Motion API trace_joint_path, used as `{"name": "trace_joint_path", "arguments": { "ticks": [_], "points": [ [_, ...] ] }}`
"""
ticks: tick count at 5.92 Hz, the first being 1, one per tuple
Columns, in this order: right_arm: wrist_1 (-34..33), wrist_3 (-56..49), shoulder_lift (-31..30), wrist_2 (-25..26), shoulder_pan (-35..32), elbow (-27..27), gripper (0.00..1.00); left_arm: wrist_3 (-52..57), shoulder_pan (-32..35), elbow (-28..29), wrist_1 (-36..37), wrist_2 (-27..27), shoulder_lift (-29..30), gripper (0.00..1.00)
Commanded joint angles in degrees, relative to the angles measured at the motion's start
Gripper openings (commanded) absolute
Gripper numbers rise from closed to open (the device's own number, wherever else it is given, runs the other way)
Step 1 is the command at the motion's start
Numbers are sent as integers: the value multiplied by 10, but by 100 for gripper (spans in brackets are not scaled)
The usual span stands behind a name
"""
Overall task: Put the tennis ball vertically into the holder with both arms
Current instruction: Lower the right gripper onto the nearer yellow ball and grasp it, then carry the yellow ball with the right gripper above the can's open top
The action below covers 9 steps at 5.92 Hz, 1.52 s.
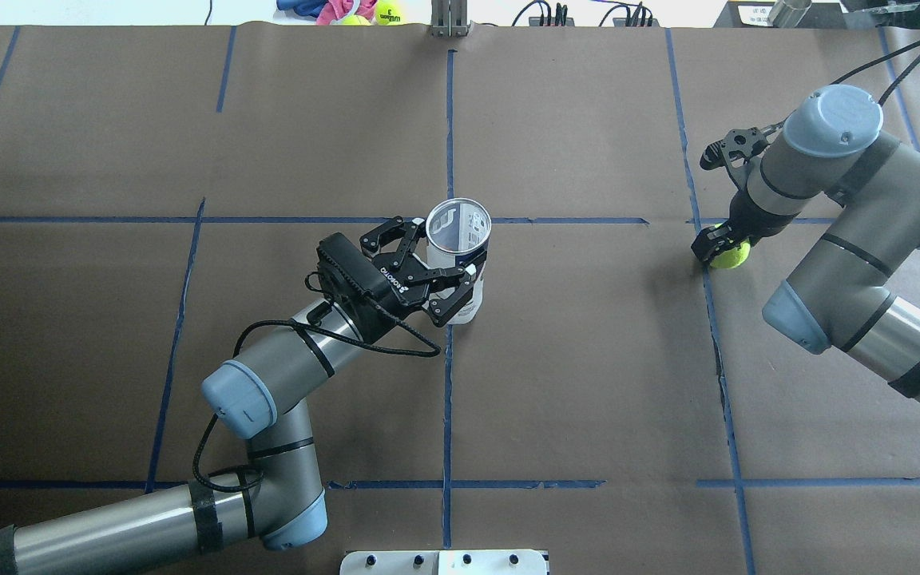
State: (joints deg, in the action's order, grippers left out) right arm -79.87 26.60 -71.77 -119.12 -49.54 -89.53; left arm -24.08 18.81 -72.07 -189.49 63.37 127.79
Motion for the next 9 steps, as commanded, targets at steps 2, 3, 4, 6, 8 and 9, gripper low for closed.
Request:
{"name": "trace_joint_path", "arguments": {
  "ticks": [2,3,4,6,8,9],
  "points": [
    [-10,39,35,-25,-9,-64,4,0,0,0,-1,0,-2,76],
    [-10,121,82,-51,-8,-83,4,0,0,1,-12,0,-3,76],
    [-7,229,124,-78,-4,-96,4,0,0,1,-24,0,-5,76],
    [-8,388,171,-80,25,-165,5,0,-3,1,-25,0,-8,77],
    [-9,472,222,-66,60,-167,5,0,-11,3,-25,0,-8,77],
    [-9,483,227,-34,84,-166,5,0,-11,3,-24,0,-8,77]
  ]
}}
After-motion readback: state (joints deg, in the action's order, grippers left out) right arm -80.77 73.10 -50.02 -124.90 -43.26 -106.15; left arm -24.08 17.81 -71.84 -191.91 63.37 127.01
